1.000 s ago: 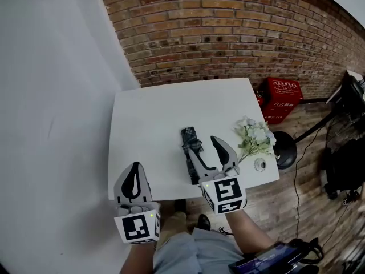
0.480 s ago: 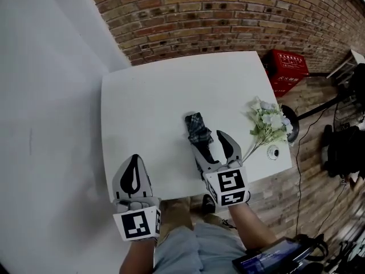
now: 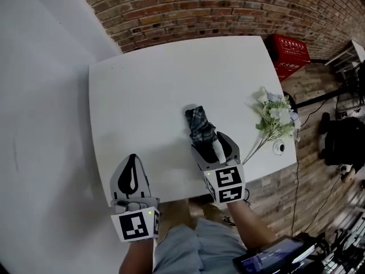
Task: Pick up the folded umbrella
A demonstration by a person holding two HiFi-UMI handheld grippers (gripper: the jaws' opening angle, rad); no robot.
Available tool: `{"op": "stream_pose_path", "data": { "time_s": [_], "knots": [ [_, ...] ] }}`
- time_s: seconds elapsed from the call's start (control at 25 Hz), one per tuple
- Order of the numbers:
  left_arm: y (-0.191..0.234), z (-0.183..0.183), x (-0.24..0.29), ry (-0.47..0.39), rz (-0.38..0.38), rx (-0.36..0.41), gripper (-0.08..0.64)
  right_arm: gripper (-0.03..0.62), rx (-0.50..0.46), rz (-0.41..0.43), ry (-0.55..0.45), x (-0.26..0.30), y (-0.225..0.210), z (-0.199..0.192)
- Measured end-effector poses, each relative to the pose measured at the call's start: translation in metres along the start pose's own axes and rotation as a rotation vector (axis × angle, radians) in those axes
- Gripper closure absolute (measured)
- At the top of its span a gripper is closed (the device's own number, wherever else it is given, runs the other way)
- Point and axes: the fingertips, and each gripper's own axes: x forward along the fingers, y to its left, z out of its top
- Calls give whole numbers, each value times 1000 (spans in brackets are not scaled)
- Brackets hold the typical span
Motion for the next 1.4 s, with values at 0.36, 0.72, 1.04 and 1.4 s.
{"op": "stream_pose_path", "data": {
  "time_s": [0.36,0.72,1.04,1.4],
  "knots": [
    [10,-24,17,47,-12,-27,554,219,40,2,151,21,0,-39],
    [15,-33,27,59,-21,-42,554,222,151,19,253,31,2,-56],
    [20,-32,30,52,-25,-49,554,249,123,-18,286,32,-1,-59],
    [21,-31,34,48,-34,-49,554,285,88,-60,315,33,-5,-61]
  ]
}}
